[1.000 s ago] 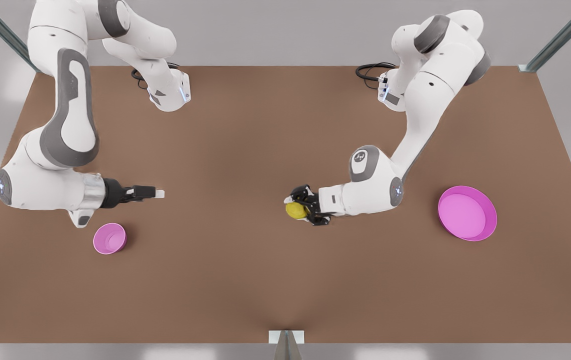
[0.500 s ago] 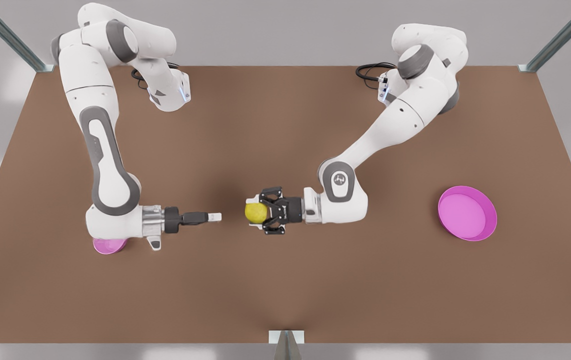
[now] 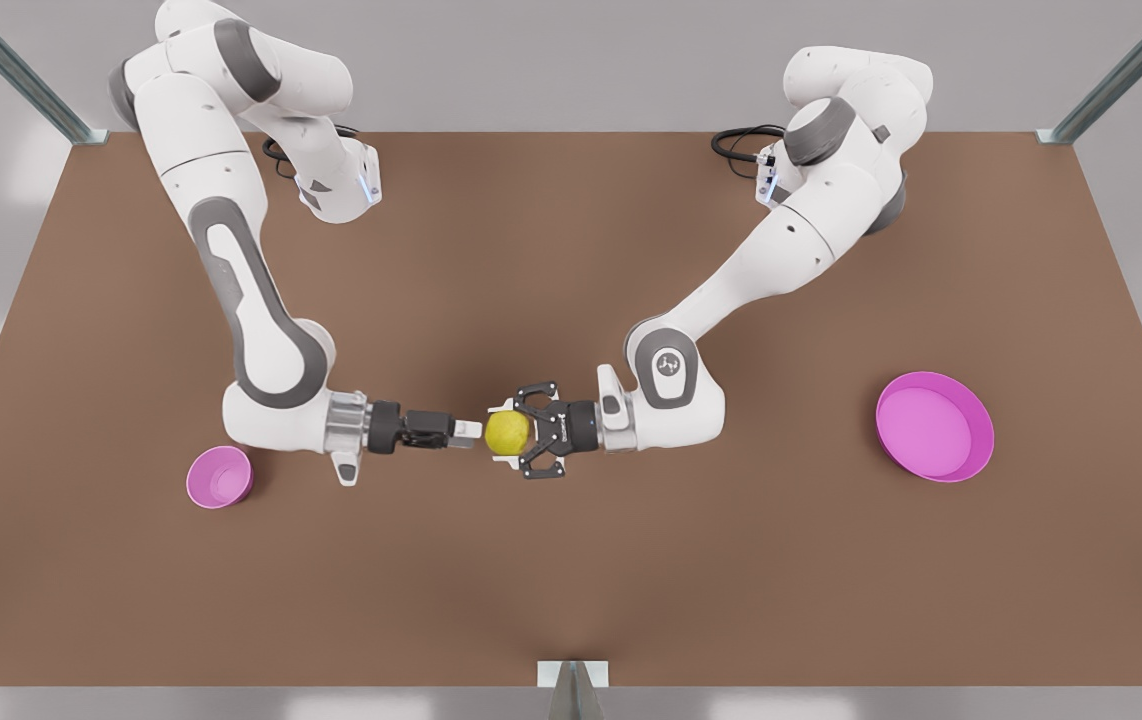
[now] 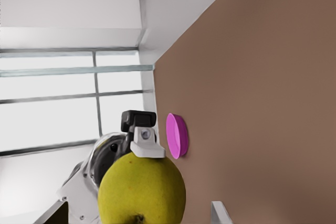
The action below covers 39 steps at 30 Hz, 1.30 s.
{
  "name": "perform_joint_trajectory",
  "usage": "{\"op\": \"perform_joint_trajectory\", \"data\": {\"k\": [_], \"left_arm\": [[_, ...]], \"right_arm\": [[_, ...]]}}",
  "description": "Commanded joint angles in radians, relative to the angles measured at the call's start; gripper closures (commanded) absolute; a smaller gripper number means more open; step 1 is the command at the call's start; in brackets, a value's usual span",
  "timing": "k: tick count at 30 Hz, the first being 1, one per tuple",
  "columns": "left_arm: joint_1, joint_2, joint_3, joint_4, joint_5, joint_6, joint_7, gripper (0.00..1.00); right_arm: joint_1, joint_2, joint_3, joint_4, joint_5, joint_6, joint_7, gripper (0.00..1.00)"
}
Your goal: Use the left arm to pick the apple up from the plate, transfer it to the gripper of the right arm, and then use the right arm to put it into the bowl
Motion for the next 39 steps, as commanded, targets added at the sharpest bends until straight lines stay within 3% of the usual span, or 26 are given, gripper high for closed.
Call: {"op": "perform_joint_trajectory", "data": {"k": [1, 12, 15, 18, 19, 21, 24, 25, 26, 37, 39], "left_arm": [[-0.001, -0.001, 0.000, 0.000, 0.005, -0.010, 0.397, 0.41], [-0.004, 0.000, 0.000, 0.000, 0.005, -0.008, 0.397, 0.41], [-0.016, 0.002, 0.000, 0.000, 0.005, 0.006, 0.397, 0.41], [-0.016, 0.002, 0.000, 0.002, 0.005, 0.007, 0.397, 0.41], [-0.016, 0.002, 0.000, 0.002, 0.005, 0.007, 0.397, 0.41], [-0.016, 0.002, 0.000, 0.002, 0.005, 0.007, 0.397, 0.41], [-0.016, 0.002, 0.000, 0.000, 0.005, 0.007, 0.396, 0.40], [-0.014, 0.002, 0.000, 0.000, -0.004, 0.007, 0.389, 0.17], [-0.014, 0.002, 0.000, 0.000, -0.008, 0.006, 0.386, 0.11], [0.068, -0.032, 0.001, -0.072, 0.007, -0.002, 0.343, 0.13], [0.146, -0.110, 0.003, -0.185, 0.010, -0.011, 0.302, 0.13]], "right_arm": [[0.005, -0.001, 0.006, 0.001, 0.016, 0.077, -0.165, 0.00], [0.047, 0.016, 0.017, -0.012, 0.065, 0.096, -0.246, 0.00], [0.054, 0.016, 0.080, -0.018, 0.100, 0.199, -0.254, 0.00], [0.073, 0.016, 0.083, -0.018, 0.102, 0.223, -0.257, 0.00], [0.073, 0.018, 0.083, -0.018, 0.102, 0.225, -0.261, 0.04], [0.073, 0.019, 0.082, -0.016, 0.103, 0.226, -0.267, 0.33], [0.073, 0.021, 0.083, -0.016, 0.102, 0.226, -0.267, 0.46], [0.073, 0.021, 0.083, -0.015, 0.103, 0.226, -0.267, 0.48], [0.071, 0.021, 0.083, -0.015, 0.102, 0.226, -0.267, 0.49], [0.030, -0.014, 0.083, -0.038, 0.088, 0.208, -0.257, 0.48], [-0.011, -0.070, 0.083, -0.114, 0.082, 0.188, -0.264, 0.48]]}}
